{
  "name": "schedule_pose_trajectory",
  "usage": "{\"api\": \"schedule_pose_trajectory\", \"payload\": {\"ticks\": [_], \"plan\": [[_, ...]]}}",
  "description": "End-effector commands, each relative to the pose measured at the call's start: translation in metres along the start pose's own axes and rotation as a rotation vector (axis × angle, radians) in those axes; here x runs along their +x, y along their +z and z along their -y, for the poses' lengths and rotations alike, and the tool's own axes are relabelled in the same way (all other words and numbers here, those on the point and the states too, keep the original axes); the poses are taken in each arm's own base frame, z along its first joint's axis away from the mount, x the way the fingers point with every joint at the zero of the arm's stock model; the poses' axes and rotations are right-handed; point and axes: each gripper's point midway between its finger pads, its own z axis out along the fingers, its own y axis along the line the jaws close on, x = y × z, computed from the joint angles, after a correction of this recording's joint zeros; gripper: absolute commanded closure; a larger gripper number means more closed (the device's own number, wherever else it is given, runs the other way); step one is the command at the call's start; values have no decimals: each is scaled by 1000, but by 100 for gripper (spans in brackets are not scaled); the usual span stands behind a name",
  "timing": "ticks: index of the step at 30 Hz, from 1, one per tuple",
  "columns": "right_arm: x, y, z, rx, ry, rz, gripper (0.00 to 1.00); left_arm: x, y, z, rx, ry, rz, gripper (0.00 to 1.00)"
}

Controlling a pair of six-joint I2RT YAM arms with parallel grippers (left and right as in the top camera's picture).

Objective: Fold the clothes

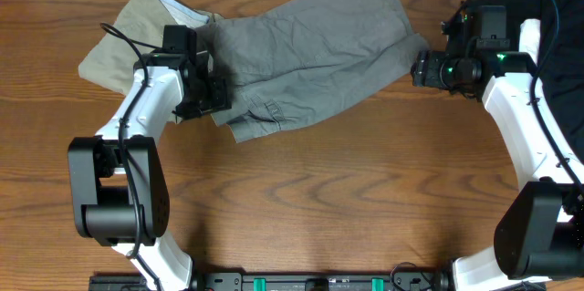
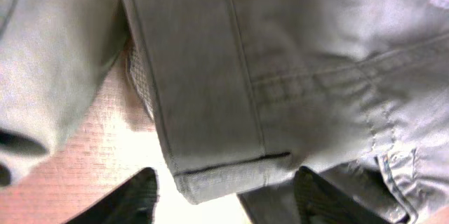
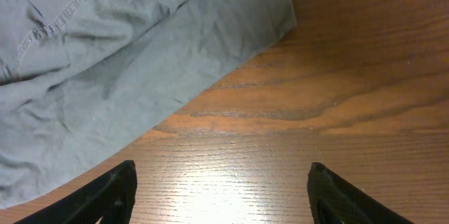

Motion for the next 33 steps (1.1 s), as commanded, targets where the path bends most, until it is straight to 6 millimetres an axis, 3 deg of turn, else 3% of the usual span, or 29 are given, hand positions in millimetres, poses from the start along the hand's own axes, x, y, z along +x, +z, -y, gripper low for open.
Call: {"api": "schedule_pose_trajectory", "payload": {"ticks": [1,8,10,15,18,21,24,27,31,32,33], "plan": [[-7,-10,0,4,-17,32,25,-8,-6,6,34,33,43,46],[-7,-10,0,4,-17,31,26,-16,-11,39,221,84,73,90],[-7,-10,0,4,-17,31,26,-20,-16,48,267,96,92,94],[-7,-10,1,7,-16,33,26,-49,-54,71,345,152,225,94],[-7,-10,2,16,-16,33,26,-83,-97,78,335,199,403,94],[-7,-10,3,19,-16,34,26,-121,-137,72,276,217,615,94],[-7,-10,3,19,-16,34,26,-154,-168,54,199,155,793,94],[-7,-10,3,19,-16,33,26,-171,-175,35,142,87,867,94],[-7,-10,3,19,-16,34,26,-176,-161,23,115,61,853,90],[-7,-10,3,18,-16,34,26,-175,-156,21,111,58,836,85],[-7,-10,3,18,-16,34,26,-171,-150,20,106,53,812,70]]}}
